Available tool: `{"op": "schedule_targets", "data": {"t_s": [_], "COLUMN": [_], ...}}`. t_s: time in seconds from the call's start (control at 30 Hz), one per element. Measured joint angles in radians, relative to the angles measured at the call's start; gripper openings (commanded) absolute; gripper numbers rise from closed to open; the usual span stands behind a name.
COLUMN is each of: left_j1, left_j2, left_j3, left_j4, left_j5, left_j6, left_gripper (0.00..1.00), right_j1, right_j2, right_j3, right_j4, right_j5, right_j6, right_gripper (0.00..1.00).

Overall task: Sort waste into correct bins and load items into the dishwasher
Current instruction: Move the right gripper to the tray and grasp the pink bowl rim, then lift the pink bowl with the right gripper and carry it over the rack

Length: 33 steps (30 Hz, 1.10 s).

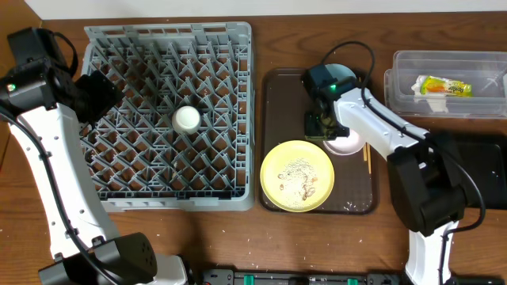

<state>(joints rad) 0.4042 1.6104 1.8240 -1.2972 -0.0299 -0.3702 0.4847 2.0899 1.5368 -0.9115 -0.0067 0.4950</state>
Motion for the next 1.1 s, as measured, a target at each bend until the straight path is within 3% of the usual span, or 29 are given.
{"op": "schedule_targets", "data": {"t_s": [0.23,0.37,0.57,0.8,0.97,1.1], "left_j1": [0.000,0.000,0.000,0.000,0.000,0.000], "left_j2": [0.000,0.000,0.000,0.000,0.000,0.000], "left_j3": [0.000,0.000,0.000,0.000,0.000,0.000], "left_j4": [0.000,0.000,0.000,0.002,0.001,0.000], "left_j5": [0.000,0.000,0.000,0.000,-0.001,0.000], "left_j6": [0.000,0.000,0.000,0.000,0.000,0.000], "left_gripper": [0.98,0.98,0.98,0.98,0.98,0.98], "right_j1": [0.000,0.000,0.010,0.103,0.195,0.235], "right_j2": [0.000,0.000,0.000,0.071,0.232,0.345], "right_j3": [0.190,0.354,0.430,0.441,0.447,0.452], "right_j4": [-0.212,-0.172,0.262,0.902,1.425,1.561], "right_j5": [-0.070,-0.191,-0.427,-0.530,-0.575,-0.570], "right_j6": [-0.001,-0.006,0.011,0.171,0.362,0.490], "right_gripper": [0.01,0.01,0.01,0.01,0.01,0.01]}}
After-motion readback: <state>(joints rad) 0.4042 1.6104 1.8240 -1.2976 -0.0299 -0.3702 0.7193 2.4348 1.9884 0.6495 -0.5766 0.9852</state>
